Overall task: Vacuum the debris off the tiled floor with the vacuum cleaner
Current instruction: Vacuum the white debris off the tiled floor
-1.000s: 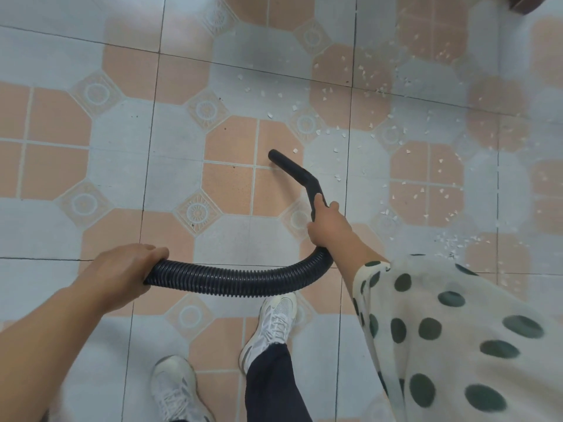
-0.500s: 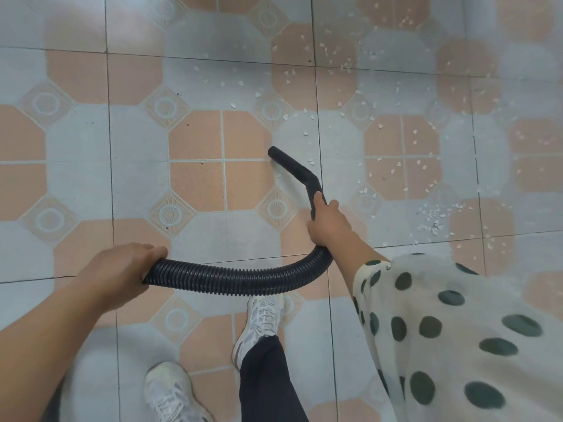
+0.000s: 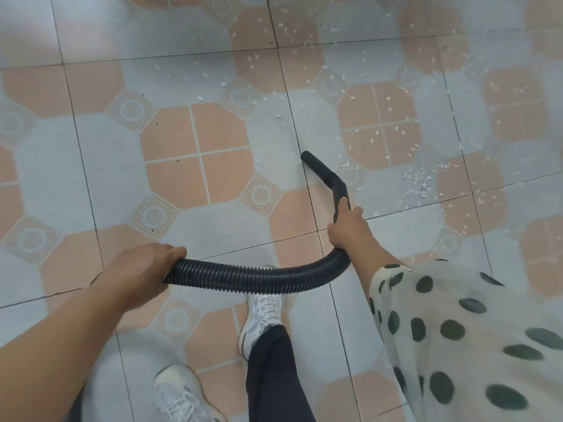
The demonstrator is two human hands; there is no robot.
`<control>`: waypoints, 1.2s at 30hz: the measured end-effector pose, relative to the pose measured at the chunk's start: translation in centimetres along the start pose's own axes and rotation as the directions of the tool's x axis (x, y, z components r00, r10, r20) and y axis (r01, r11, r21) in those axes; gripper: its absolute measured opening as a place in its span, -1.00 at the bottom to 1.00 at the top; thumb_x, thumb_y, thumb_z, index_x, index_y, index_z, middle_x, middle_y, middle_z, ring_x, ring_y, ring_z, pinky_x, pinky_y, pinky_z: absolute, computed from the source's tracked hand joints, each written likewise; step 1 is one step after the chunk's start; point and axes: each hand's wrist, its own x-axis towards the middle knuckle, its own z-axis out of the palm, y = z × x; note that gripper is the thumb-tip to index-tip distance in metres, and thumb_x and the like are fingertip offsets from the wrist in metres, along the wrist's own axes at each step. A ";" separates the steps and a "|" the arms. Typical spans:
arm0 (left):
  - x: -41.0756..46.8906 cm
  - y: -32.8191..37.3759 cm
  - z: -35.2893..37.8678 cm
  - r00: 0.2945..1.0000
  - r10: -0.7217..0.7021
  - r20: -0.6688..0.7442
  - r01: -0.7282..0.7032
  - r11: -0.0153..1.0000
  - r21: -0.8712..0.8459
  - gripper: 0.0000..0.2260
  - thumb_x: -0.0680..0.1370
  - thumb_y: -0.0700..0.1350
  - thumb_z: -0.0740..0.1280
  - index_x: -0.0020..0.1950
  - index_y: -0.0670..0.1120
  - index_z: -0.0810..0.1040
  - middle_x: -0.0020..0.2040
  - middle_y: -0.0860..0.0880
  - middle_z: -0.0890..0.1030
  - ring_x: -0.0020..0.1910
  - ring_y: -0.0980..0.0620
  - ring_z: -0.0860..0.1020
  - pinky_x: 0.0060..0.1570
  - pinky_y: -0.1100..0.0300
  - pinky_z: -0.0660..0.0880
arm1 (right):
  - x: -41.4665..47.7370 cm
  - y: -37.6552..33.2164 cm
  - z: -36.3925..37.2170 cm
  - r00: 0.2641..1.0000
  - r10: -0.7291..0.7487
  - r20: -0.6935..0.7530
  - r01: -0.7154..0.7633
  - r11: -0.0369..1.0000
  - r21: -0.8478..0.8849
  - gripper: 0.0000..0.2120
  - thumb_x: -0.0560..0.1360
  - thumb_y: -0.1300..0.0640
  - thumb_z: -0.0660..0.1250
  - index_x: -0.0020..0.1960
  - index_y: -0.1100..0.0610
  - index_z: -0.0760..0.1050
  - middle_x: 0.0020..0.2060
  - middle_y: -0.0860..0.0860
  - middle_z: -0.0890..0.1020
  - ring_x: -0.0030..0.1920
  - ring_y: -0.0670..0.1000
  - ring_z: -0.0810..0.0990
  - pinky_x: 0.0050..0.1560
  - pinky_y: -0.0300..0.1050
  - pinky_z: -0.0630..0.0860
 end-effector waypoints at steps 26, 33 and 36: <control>-0.8 0.1 -1.2 0.993 -0.034 -0.110 0.017 0.988 -0.153 -0.50 0.42 -0.24 0.33 0.27 0.16 0.35 -0.08 0.13 0.57 -0.16 0.01 0.52 -0.30 0.15 0.40 | -0.5 -3.5 0.4 0.995 -0.087 0.038 0.090 0.992 -0.085 -0.27 0.59 0.21 0.20 0.60 0.04 -0.15 0.36 0.21 0.24 0.14 0.26 0.52 0.02 0.04 0.48; 4.2 2.7 -4.9 0.996 0.089 0.017 -0.086 0.988 -0.128 -0.66 0.45 -0.18 0.32 0.13 0.15 0.38 -0.09 0.17 0.52 -0.13 0.08 0.50 -0.18 0.10 0.50 | 3.5 -2.4 -4.1 0.998 -0.062 -0.024 0.059 0.990 -0.125 -0.33 0.60 0.18 0.20 0.59 0.05 -0.07 0.31 0.22 0.28 0.11 0.26 0.51 -0.05 0.03 0.43; 6.0 3.5 -6.0 0.995 0.090 0.051 -0.082 0.987 -0.139 -0.68 0.44 -0.06 0.37 0.13 0.15 0.37 -0.12 0.17 0.51 -0.15 0.10 0.49 -0.19 0.14 0.48 | 4.7 -2.4 -5.7 0.997 -0.071 -0.015 0.068 0.988 -0.137 -0.33 0.61 0.17 0.20 0.59 0.05 -0.08 0.33 0.21 0.27 0.11 0.26 0.52 -0.02 0.03 0.47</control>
